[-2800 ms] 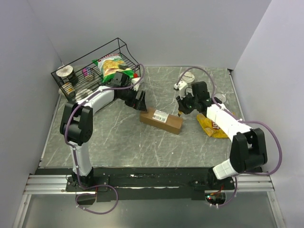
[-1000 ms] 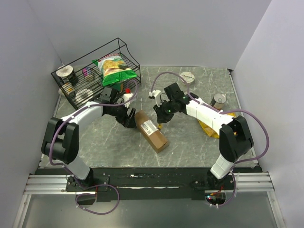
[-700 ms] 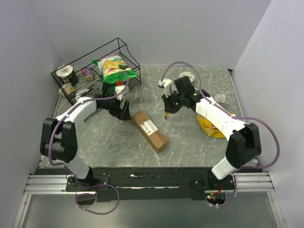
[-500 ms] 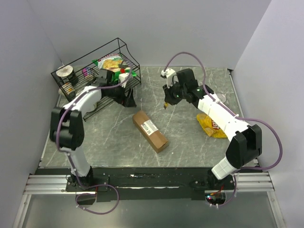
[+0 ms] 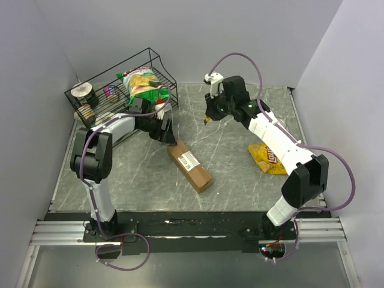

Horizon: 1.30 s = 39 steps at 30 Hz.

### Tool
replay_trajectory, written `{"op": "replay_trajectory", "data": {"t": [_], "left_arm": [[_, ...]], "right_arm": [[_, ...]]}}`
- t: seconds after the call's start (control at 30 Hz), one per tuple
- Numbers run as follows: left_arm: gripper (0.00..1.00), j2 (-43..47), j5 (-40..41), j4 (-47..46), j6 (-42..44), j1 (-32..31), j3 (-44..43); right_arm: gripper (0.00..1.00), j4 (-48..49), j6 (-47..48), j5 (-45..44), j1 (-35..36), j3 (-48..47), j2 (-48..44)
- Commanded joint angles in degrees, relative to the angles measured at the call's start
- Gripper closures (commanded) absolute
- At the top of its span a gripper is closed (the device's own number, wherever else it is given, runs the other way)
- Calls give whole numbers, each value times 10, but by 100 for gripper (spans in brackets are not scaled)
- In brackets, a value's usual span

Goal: Unpack the express box

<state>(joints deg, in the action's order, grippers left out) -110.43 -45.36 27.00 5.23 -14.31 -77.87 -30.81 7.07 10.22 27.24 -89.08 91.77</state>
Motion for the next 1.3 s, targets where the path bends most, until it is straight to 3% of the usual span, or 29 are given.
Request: {"op": "replay_trajectory", "data": {"t": [0.0,0.17,0.3,0.53,0.73,0.87,0.97,1.07,1.1,1.17,1.2,1.27], "left_arm": [[10,14,-17,-50,-33,-13,22],[13,19,40,-79,-77,-34,45],[26,50,107,-104,-100,-37,99],[40,121,131,-103,-129,-38,177],[51,147,111,-142,-167,-44,252],[55,147,98,-152,-184,-48,268],[59,152,99,-158,-192,-48,284],[71,158,101,-162,-195,-48,291],[77,158,104,-160,-196,-48,291],[81,156,101,-160,-194,-49,293],[91,156,103,-159,-196,-48,293],[96,157,112,-159,-197,-48,296]], "right_arm": [[100,-11,14,63,4,-29,19],[100,-14,37,82,5,-45,29],[100,-15,42,92,6,-40,25],[100,-10,-6,132,11,-15,29],[100,69,-40,75,61,-14,40],[100,134,-6,156,76,12,41],[100,222,47,163,93,82,18],[100,298,59,106,109,150,-9],[100,306,54,44,125,166,-12],[100,324,40,-2,140,172,-12],[100,327,37,-19,150,181,-13],[100,342,20,-65,161,189,-19]]}}
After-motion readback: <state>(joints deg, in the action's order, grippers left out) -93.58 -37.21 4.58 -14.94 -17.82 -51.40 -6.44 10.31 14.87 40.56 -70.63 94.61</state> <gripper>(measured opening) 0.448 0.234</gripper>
